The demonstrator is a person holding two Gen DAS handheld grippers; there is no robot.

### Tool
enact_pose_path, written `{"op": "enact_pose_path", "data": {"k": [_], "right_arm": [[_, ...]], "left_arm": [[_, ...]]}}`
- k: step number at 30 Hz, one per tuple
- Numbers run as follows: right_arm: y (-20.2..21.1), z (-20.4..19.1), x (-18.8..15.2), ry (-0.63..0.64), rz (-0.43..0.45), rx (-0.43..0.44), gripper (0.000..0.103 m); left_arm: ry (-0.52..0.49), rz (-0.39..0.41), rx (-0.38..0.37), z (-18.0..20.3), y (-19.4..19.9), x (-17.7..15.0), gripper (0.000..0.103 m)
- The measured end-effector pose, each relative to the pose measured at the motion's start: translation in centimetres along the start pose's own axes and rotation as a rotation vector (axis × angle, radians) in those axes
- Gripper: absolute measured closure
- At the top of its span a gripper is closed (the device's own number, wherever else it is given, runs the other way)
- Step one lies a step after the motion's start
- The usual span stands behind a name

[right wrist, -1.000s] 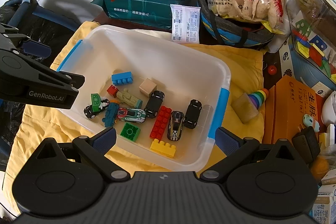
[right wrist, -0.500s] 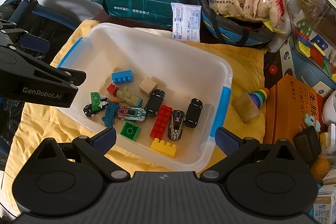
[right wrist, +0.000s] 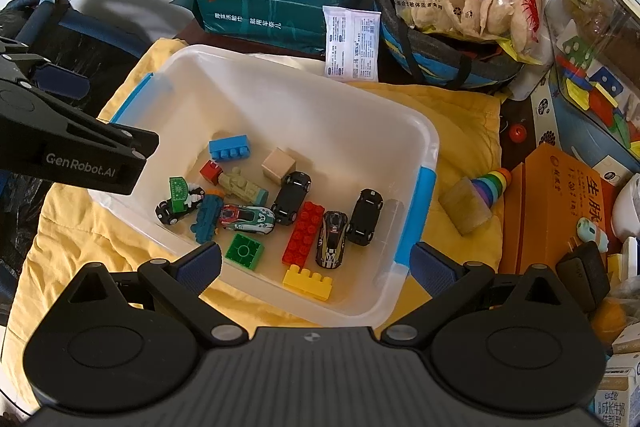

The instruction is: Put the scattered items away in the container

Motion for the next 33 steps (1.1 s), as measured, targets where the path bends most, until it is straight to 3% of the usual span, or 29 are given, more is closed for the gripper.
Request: {"op": "enact_pose_path", "data": {"k": [33], "right_arm": [[-0.09,-0.27,0.2,0.002,-0.001,-0.001,0.0]], "left_arm": [[0.004,-0.016,0.001,0.02,-0.51,0.0,0.018]]}}
Point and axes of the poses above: each gripper's, at about its wrist camera, not at the fingertips, and y roughly against the way its jaws point, z to its right, x to its top, the point moved 3 cm from there along -y, roughly the way its jaws point, and after that the axes turned 2 degrees about -x, right-handed, at the moved point
